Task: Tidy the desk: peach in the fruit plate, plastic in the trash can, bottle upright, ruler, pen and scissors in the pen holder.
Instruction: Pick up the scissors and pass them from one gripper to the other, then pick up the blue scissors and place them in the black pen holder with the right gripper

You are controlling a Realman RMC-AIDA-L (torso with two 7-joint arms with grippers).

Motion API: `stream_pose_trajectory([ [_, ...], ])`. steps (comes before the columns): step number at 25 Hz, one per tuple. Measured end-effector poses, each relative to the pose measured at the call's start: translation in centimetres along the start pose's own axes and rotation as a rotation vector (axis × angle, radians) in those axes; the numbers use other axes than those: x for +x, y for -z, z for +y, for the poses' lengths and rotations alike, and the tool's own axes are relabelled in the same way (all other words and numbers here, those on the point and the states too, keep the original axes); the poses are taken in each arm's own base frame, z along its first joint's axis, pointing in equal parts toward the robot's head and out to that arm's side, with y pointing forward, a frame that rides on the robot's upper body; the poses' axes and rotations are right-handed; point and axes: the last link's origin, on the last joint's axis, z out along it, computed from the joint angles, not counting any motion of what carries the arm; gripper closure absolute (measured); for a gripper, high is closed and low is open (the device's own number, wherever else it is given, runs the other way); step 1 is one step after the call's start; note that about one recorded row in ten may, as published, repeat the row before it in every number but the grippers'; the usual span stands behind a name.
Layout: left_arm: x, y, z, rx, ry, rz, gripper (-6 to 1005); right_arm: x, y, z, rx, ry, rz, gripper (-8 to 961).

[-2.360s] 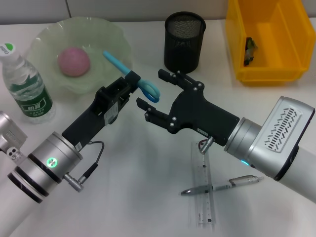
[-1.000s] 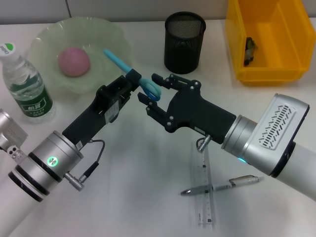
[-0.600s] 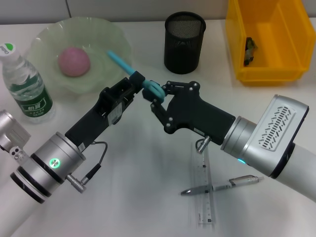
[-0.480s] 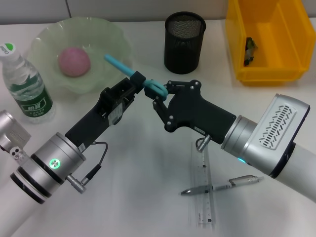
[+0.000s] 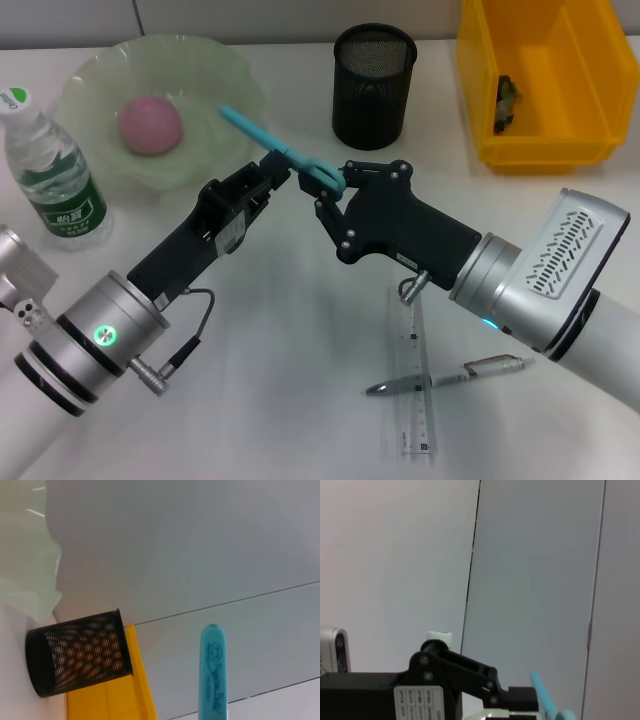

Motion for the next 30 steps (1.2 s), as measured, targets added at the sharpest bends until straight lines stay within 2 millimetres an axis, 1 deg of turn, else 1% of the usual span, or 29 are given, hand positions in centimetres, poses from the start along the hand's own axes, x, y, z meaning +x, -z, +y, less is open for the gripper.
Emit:
stream_pose_trajectory([
  [7, 0.6, 0.8, 0.0, -0.008, -0.042, 0.005, 823, 0.0, 0.2, -0.2, 0.010, 0.001, -0.003, 888],
  [13, 1.2, 1.4, -0.2, -0.003, -0.184, -0.006, 706, 0.1, 0.6, -0.2, 0.019, -0.005, -0.009, 888],
  [18, 1.7, 2.0, 0.0, -0.022, -0.383, -0.027, 480, 0.1, 1.3, -0.4, 0.032, -0.012, -0.025, 888],
  [21, 1.5, 2.3, 0.3, -0.057, -0.543, -0.078, 241, 0.3, 1.7, -0.8, 0.039, -0.028, -0.024, 888],
  [26, 1.5, 2.4, 0.3, -0.090, -0.758, -0.173, 177, 0.2, 2.4, -2.0, 0.050, -0.099, -0.034, 887],
  [29, 1.7, 2.6, 0.3, -0.112, -0.867, -0.219, 179, -0.1, 2.8, -2.8, 0.037, -0.154, -0.045, 887],
  [30, 1.7, 2.6, 0.3, -0.112, -0.867, -0.219, 180, -0.1, 3.0, -3.0, 0.027, -0.170, -0.048, 887],
])
